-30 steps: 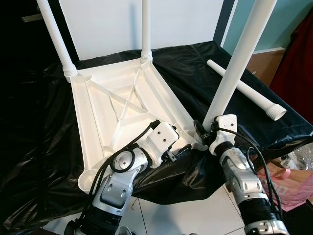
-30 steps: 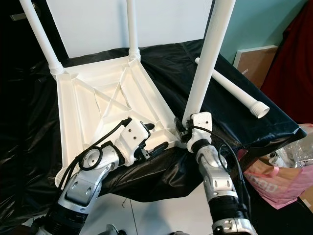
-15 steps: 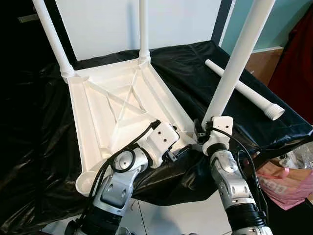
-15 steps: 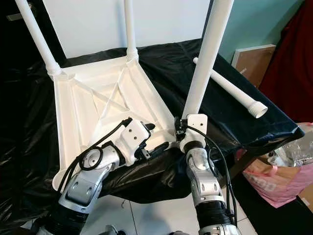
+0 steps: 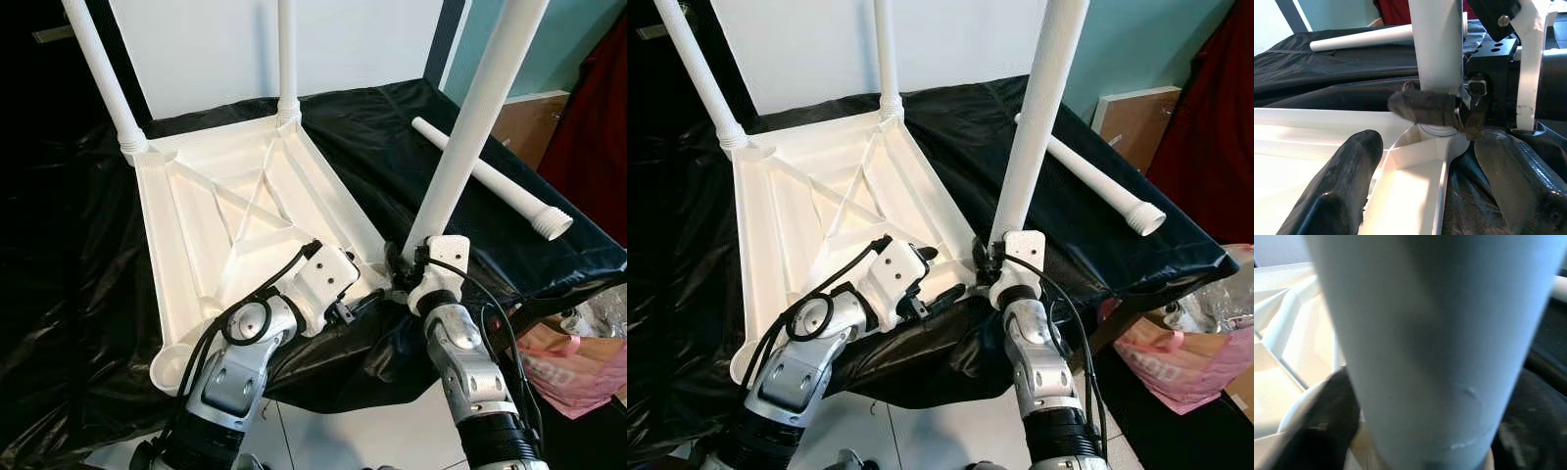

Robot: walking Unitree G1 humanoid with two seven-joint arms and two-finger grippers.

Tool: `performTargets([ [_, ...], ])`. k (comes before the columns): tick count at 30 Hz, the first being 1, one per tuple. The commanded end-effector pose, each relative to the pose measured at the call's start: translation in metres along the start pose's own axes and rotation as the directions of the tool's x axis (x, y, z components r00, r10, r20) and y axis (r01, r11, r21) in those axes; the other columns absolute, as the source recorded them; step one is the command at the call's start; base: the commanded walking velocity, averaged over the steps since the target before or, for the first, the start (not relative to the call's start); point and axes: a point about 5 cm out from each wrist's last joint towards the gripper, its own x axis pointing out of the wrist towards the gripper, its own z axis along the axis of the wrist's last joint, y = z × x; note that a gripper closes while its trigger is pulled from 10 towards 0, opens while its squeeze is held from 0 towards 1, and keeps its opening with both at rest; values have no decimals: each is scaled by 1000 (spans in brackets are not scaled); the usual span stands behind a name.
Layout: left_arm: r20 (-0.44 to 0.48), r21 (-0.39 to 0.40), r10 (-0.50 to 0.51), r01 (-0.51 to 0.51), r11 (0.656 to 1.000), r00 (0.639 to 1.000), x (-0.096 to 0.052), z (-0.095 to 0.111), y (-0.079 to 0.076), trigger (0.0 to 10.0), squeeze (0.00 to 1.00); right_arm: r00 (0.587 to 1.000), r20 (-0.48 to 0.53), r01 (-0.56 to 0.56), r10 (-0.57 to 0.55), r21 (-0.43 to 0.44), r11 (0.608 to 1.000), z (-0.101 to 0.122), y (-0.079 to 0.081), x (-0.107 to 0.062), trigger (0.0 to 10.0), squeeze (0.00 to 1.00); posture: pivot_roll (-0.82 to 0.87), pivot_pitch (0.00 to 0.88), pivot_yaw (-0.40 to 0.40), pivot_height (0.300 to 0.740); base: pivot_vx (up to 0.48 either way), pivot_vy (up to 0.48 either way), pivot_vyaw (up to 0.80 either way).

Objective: Building children table

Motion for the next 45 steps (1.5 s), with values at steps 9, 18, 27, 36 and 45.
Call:
performTargets([
  [9, -12, -2, 85, -85, 996, 996, 0, -4, 3, 10000, 0, 977, 43, -209, 210, -33, 977, 13, -11, -3, 10000, 1000, -35, 75, -23, 740, 0, 0, 0],
  [18, -6, 6, 72, -72, 997, 997, 3, -3, 4, 10000, 0, 900, -1, -433, 435, -102, 896, 17, -25, 5, 10000, 0, -43, 61, -12, 740, 0, 0, 0],
  [27, -1, 17, 60, -60, 998, 998, 4, -1, 4, 10000, 0, 823, -101, -569, 560, -156, 808, 12, -32, 21, 10000, 0, -35, 44, -7, 740, 0, 0, 0],
  [36, 0, 19, 63, -63, 998, 998, 3, -1, 5, 10000, 0, 804, -127, -594, 580, -140, 792, 3, -38, 22, 0, 0, -28, 34, -10, 740, 0, 0, 0],
  [45, 0, 24, 58, -58, 998, 998, 4, 0, 4, 10000, 0, 823, -149, -565, 548, -128, 815, -6, -45, 20, 10000, 0, -33, 29, -8, 740, 0, 0, 0],
])
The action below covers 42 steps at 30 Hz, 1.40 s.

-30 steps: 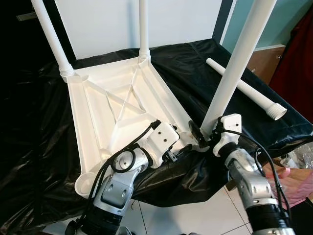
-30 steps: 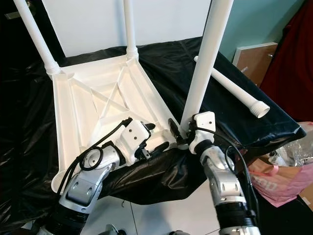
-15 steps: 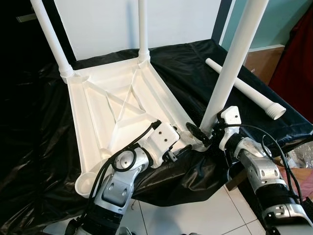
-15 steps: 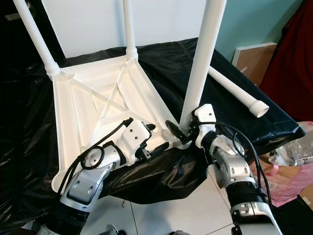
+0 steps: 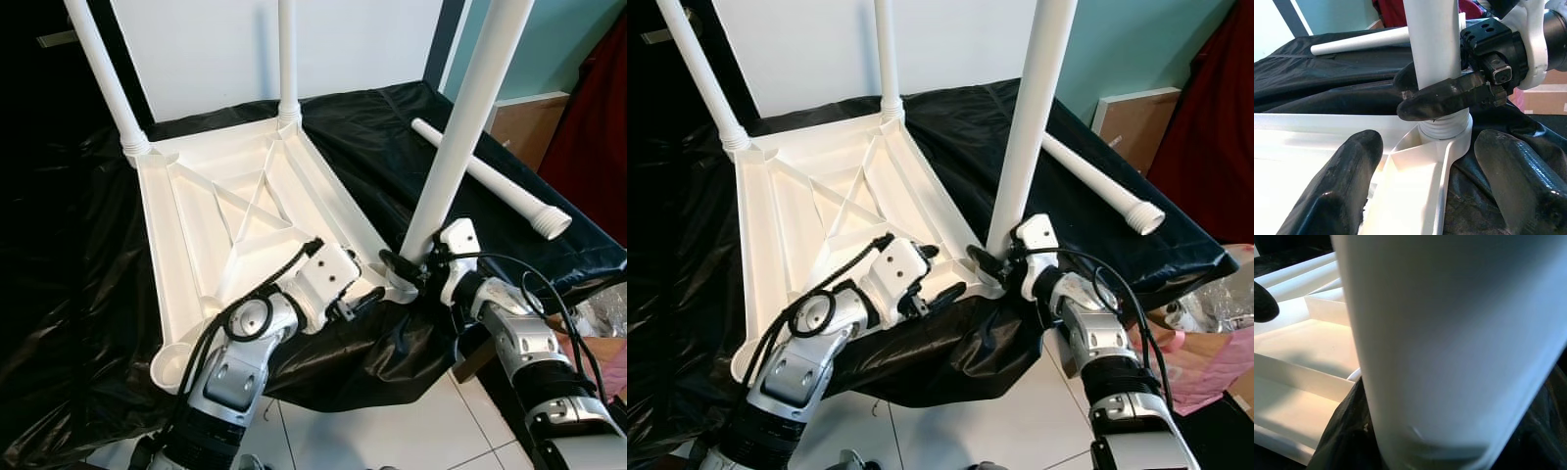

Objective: Building children table

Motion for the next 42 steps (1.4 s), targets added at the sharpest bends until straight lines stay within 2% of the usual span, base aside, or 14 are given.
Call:
performTargets([
  [1, 1, 14, 64, -64, 998, 998, 1, 0, 2, 10000, 0, 998, -55, 37, -35, 43, 998, -14, 0, -5, 10000, 0, -33, 29, -8, 740, 0, 0, 0],
  [11, 3, 10, 62, -62, 998, 998, 1, 0, 1, 10000, 0, 975, -56, 220, -215, 125, 967, -21, 1, -3, 10000, 0, -35, 22, -13, 740, 0, 0, 0],
  [17, 3, 9, 59, -59, 998, 998, 1, 0, 0, 10000, 0, 937, -73, 349, -342, 136, 927, -22, 4, 0, 10000, 0, -34, 23, -15, 740, 0, 0, 0],
  [19, 1, 5, 56, -56, 998, 998, 0, -1, -1, 10000, 0, 876, -129, 480, -466, 128, 868, -27, 13, 1, 10000, 0, -34, 22, -17, 740, 0, 0, 0],
  [20, 1, 5, 56, -56, 998, 998, 0, -1, -1, 10000, 0, 876, -129, 480, -466, 128, 868, -27, 13, 1, 10000, 0, -34, 22, -17, 740, 0, 0, 0],
  [21, 0, 3, 55, -55, 998, 998, 0, -2, -2, 10000, 0, 851, -148, 522, -504, 135, 842, -29, 17, 2, 10000, 0, -34, 22, -18, 740, 0, 0, 0],
  [22, 0, 3, 55, -55, 998, 998, 0, -2, -2, 10000, 0, 851, -148, 522, -504, 135, 842, -29, 17, 2, 10000, 0, -34, 22, -18, 740, 0, 0, 0],
  [23, -1, 2, 54, -54, 999, 999, 0, -2, -3, 10000, 0, 821, -160, 567, -548, 121, 815, -30, 23, 4, 10000, 0, -33, 21, -19, 740, 0, 0, 0],
  [24, -1, 2, 54, -54, 999, 999, 0, -2, -3, 10000, 0, 821, -160, 567, -548, 121, 815, -30, 23, 4, 10000, 0, -33, 21, -19, 740, 0, 0, 0],
  [26, -2, 1, 53, -53, 999, 999, 0, -3, -3, 10000, 0, 748, -172, 663, -641, 156, 732, -31, 33, 7, 10000, 0, -30, 16, -20, 740, 0, 0, 0],
  [27, -2, 1, 53, -53, 999, 999, 0, -3, -3, 10000, 0, 748, -172, 663, -641, 156, 732, -31, 33, 7, 10000, 0, -30, 16, -20, 740, 0, 0, 0],
  [29, -2, 1, 53, -53, 999, 999, 0, -3, -2, 10000, 0, 701, -163, 712, -694, 192, 675, -28, 43, 12, 10000, 0, -33, 13, -15, 740, 0, 0, 0],
  [35, -4, 7, 44, -44, 999, 999, 0, -4, -3, 10000, 0, 739, -125, 671, -662, 223, 708, -22, 51, 16, 10000, 0, -37, 6, -9, 740, 0, 0, 0],
  [42, -2, 11, 42, -42, 999, 999, 1, -4, 0, 10000, 0, 730, -114, 681, -674, 196, 705, -17, 51, 14, 10000, 0, -41, 0, -5, 740, 0, 0, 0],
])
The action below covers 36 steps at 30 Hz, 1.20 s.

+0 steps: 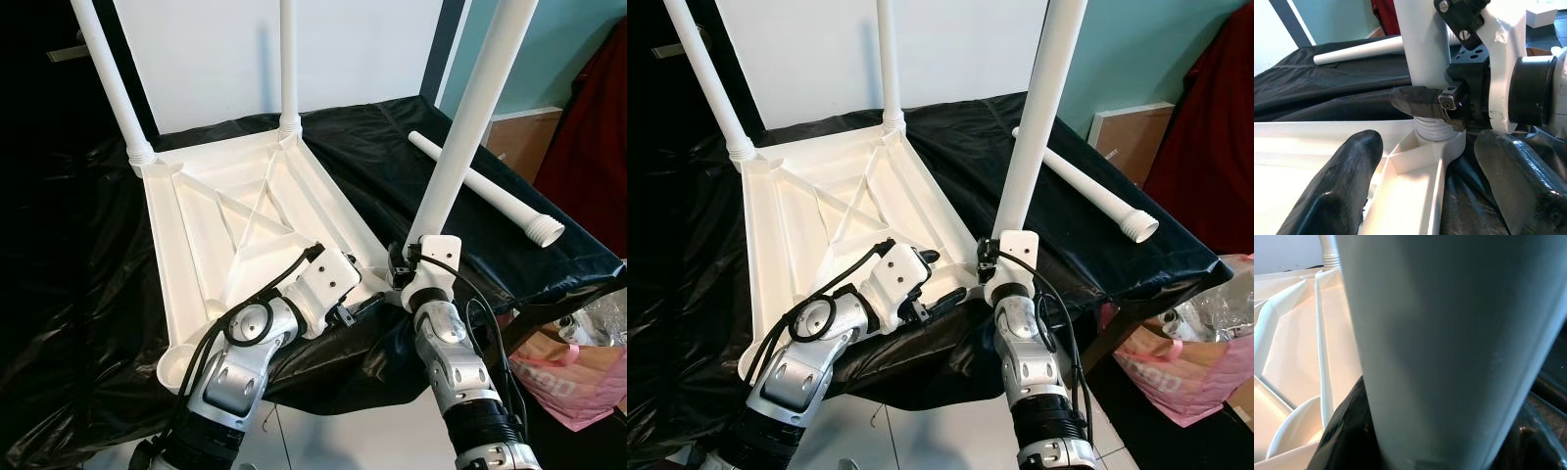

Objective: Building children table

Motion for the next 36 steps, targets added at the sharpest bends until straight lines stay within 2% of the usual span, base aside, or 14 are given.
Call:
performTargets([
  [1, -4, 4, 51, -51, 999, 999, 2, -1, 2, 10000, 0, 998, -58, 18, -17, 16, 1000, -11, -1, -4, 10000, 0, -41, 0, -5, 740, 0, 0, 0],
  [10, -1, 8, 49, -49, 999, 999, 2, -2, 1, 10000, 0, 999, 7, -34, 34, -1, 999, 0, 0, -5, 10000, 0, -42, 0, -5, 740, 0, 0, 0],
  [11, -2, 9, 48, -48, 999, 999, 2, -2, 1, 10000, 0, 999, 21, -44, 44, -13, 999, 2, -1, -5, 10000, 588, -42, 0, -5, 740, 0, 0, 0],
  [12, -7, 11, 51, -51, 999, 999, 1, -3, 1, 10000, 0, 990, 62, -122, 124, -37, 992, 9, -6, -7, 10000, 1000, -38, 0, -9, 740, 0, 0, 0],
  [13, -7, 11, 51, -51, 999, 999, 1, -3, 1, 10000, 0, 990, 62, -122, 124, -37, 992, 9, -6, -7, 10000, 1000, -38, 0, -9, 740, 0, 0, 0],
  [14, -10, 13, 53, -53, 999, 999, 1, -3, 1, 10000, 0, 981, 78, -172, 176, -56, 984, 13, -10, -8, 10000, 1000, -34, 0, -14, 740, 0, 0, 0],
  [19, -9, 11, 54, -54, 998, 998, 1, -3, 1, 10000, 0, 972, 80, -214, 219, -62, 975, 15, -13, -10, 10000, 1000, -33, 0, -17, 740, 0, 0, 0],
  [21, -11, 8, 56, -56, 998, 998, 0, -3, 1, 10000, 0, 954, 73, -288, 292, -65, 955, 16, -19, -12, 10000, 1000, -33, 0, -17, 740, 0, 0, 0],
  [24, -10, 7, 57, -56, 998, 998, -1, -3, 1, 10000, 0, 942, 63, -327, 331, -63, 943, 16, -21, -13, 10000, 1000, -32, 0, -17, 740, 0, 0, 0],
  [25, -11, 7, 57, -57, 998, 998, -1, -3, 0, 10000, 0, 927, 56, -368, 372, -67, 927, 16, -25, -13, 10000, 369, -32, 0, -15, 740, 0, 0, 0],
  [26, -12, 5, 56, -56, 998, 998, -1, -4, 0, 10000, 0, 905, 45, -419, 423, -75, 905, 15, -27, -14, 10000, 0, -32, 0, -13, 740, 0, 0, 0],
  [28, -13, 2, 55, -55, 999, 998, -2, -4, 0, 10000, 0, 869, 24, -491, 494, -88, 867, 13, -31, -14, 10000, 0, -33, 0, -7, 740, 0, 0, 0],
  [29, -13, 2, 55, -55, 999, 998, -2, -4, 0, 10000, 0, 869, 24, -491, 494, -88, 867, 13, -31, -14, 10000, 0, -33, 0, -7, 740, 0, 0, 0],
  [36, -13, 5, 50, -50, 999, 999, -2, -4, 0, 10000, 0, 785, -34, -615, 618, -159, 773, 12, -36, -4, 10000, 0, -39, 0, 4, 740, 0, 0, 0],
])
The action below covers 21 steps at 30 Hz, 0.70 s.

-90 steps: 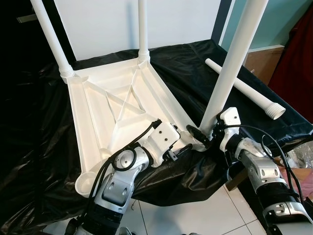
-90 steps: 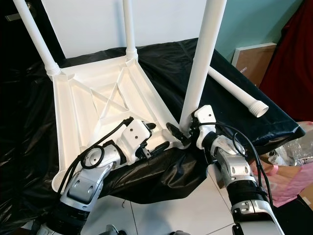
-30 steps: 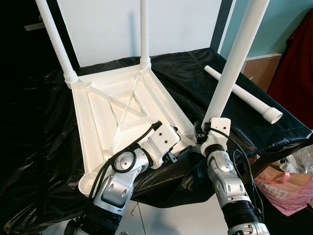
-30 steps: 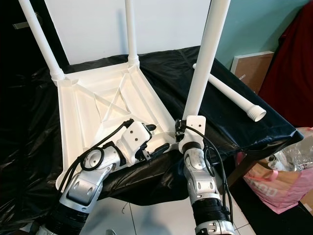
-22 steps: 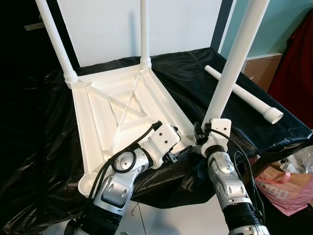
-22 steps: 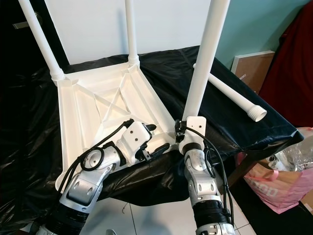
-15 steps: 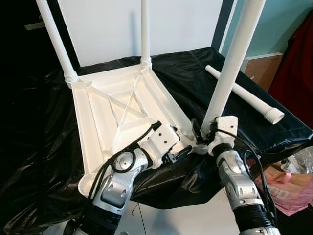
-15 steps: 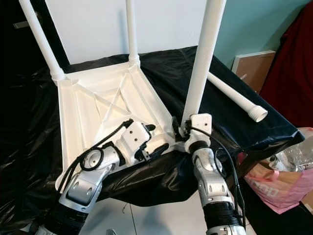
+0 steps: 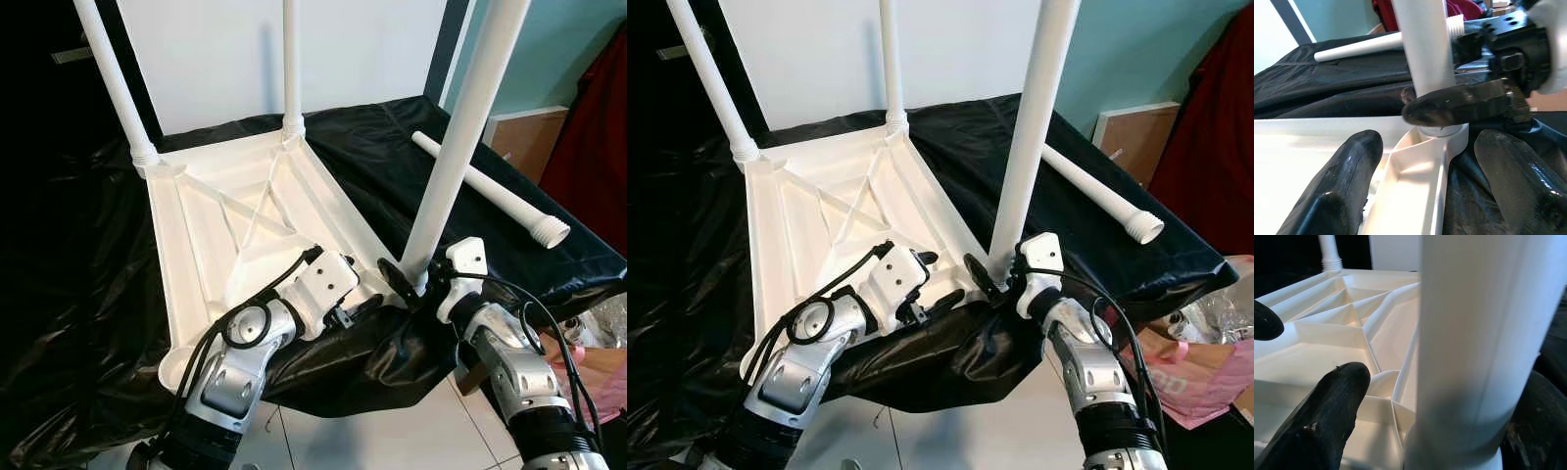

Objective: Building children table

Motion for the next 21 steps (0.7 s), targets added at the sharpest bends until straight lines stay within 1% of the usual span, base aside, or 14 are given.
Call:
performTargets([
  [1, -5, 2, 51, -51, 999, 999, 0, 0, 2, 10000, 0, 998, -18, -63, 62, -23, 998, -2, 0, 4, 10000, 0, -40, 0, 5, 740, 0, 0, 0],
  [9, -2, 1, 43, -43, 999, 999, 1, 0, 1, 10000, 0, 987, -64, -152, 149, -50, 987, -6, -5, 13, 10000, 0, -47, 0, 15, 740, 0, 0, 0],
  [15, -2, 4, 40, -40, 999, 999, 2, 0, 2, 10000, 0, 984, -77, -164, 160, -51, 985, -9, -6, 15, 10000, 0, -46, 0, 16, 740, 0, 0, 0],
  [16, -2, 9, 42, -42, 999, 999, 2, 1, 3, 10000, 0, 984, -90, -162, 157, -51, 986, -12, -8, 16, 1922, 0, -45, 0, 16, 740, 0, 0, 0],
  [17, -2, 9, 42, -42, 999, 999, 2, 1, 3, 10000, 0, 984, -90, -162, 157, -51, 986, -12, -8, 16, 1922, 0, -45, 0, 16, 740, 0, 0, 0],
  [18, -1, 12, 45, -45, 999, 999, 2, 1, 5, 10000, 0, 984, -104, -151, 146, -50, 987, -16, -10, 15, 0, 0, -45, 0, 16, 740, 0, 0, 0],
  [21, 1, 11, 51, -51, 999, 999, 2, 2, 6, 10000, 0, 988, -118, -109, 105, -31, 994, -23, -14, 9, 0, 0, -45, 0, 12, 740, 0, 0, 0],
])
